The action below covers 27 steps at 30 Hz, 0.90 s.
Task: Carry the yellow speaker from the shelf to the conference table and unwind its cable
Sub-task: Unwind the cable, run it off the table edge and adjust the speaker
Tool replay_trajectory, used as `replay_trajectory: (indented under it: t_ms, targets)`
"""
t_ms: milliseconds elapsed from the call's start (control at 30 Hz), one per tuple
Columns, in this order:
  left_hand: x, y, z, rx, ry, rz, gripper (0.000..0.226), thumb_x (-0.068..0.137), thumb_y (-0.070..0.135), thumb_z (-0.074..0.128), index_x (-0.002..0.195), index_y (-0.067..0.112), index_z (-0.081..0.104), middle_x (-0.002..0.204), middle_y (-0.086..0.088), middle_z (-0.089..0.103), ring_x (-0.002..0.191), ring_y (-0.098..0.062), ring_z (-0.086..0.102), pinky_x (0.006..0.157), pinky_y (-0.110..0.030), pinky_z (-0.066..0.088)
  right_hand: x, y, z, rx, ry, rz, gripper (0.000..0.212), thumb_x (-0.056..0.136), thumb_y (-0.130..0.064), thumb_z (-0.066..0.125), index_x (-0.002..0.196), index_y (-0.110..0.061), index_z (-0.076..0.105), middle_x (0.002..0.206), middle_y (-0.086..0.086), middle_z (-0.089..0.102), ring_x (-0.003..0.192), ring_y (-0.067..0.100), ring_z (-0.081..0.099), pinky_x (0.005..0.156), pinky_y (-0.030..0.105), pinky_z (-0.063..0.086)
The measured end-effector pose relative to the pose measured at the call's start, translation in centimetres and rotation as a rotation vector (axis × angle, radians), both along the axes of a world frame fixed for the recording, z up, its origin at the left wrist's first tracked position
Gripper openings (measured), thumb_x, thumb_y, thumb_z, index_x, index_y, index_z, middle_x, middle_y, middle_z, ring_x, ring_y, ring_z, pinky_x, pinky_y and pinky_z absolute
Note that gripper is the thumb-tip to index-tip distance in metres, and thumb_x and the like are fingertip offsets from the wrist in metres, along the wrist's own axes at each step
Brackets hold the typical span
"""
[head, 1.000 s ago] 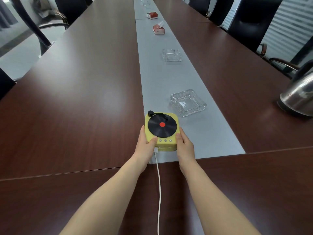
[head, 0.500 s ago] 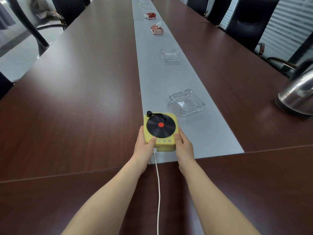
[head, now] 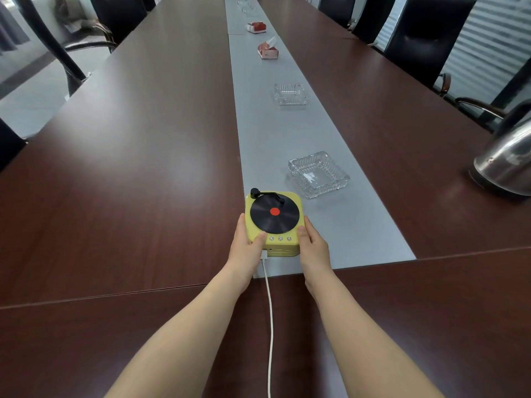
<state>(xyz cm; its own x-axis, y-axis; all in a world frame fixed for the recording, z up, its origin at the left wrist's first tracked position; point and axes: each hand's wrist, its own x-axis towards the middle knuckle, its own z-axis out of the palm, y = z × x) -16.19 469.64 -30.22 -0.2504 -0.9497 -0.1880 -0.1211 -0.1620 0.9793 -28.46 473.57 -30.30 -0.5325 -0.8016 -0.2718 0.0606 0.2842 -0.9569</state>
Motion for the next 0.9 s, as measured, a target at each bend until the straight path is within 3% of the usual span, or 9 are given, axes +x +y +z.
replay_trajectory:
  t_ms: [133, 367, 567, 767, 900]
  targets:
    - [-0.1, 0.0, 0.1, -0.011, 0.007, 0.002, 0.04, 0.092, 0.006, 0.048, 0.127, 0.025, 0.042, 0.125, -0.008, 0.058, 0.114, -0.023, 0.056, 0.091, -0.026, 0.046, 0.0, 0.1, 0.2, 0.003, -0.007, 0.003, 0.045, 0.101, -0.021, 0.039, 0.146, -0.017, 0.039, 0.15, -0.003, 0.042, 0.138, 0.013, 0.038, 0.112, 0.025, 0.032]
    - [0.0, 0.1, 0.3, 0.005, 0.018, -0.007, 0.042, 0.094, 0.008, 0.048, 0.129, 0.03, 0.038, 0.126, -0.001, 0.056, 0.113, -0.017, 0.054, 0.084, -0.017, 0.045, 0.1, 0.1, 0.3, 0.006, -0.022, -0.006, 0.045, 0.101, -0.021, 0.039, 0.146, -0.017, 0.038, 0.15, -0.002, 0.041, 0.138, 0.014, 0.039, 0.113, 0.028, 0.032]
    - [0.4, -0.1, 0.1, 0.038, 0.0, -0.05, 0.053, 0.095, 0.013, 0.049, 0.144, 0.024, 0.031, 0.133, -0.001, 0.054, 0.121, -0.018, 0.052, 0.096, -0.026, 0.042, 0.1, 0.1, 0.5, 0.02, -0.019, 0.001, 0.045, 0.102, -0.021, 0.038, 0.146, -0.017, 0.037, 0.151, -0.002, 0.04, 0.138, 0.014, 0.038, 0.112, 0.026, 0.031]
    - [1.3, -0.1, 0.8, 0.086, 0.013, -0.158, 0.053, 0.097, 0.016, 0.049, 0.141, 0.032, 0.025, 0.12, 0.02, 0.052, 0.108, 0.004, 0.051, 0.079, -0.009, 0.041, -0.1, 0.2, 0.8, 0.047, 0.001, 0.025, 0.045, 0.102, -0.02, 0.036, 0.147, -0.018, 0.037, 0.152, -0.003, 0.04, 0.139, 0.014, 0.037, 0.114, 0.028, 0.03]
    - [1.8, -0.3, 1.0, 0.062, -0.06, -0.203, 0.052, 0.096, 0.018, 0.051, 0.142, 0.028, 0.027, 0.131, 0.01, 0.053, 0.123, -0.011, 0.05, 0.097, -0.019, 0.042, -0.4, 0.1, 1.2, 0.09, 0.033, 0.041, 0.046, 0.101, -0.019, 0.035, 0.147, -0.019, 0.036, 0.152, -0.002, 0.039, 0.139, 0.016, 0.036, 0.115, 0.03, 0.029]
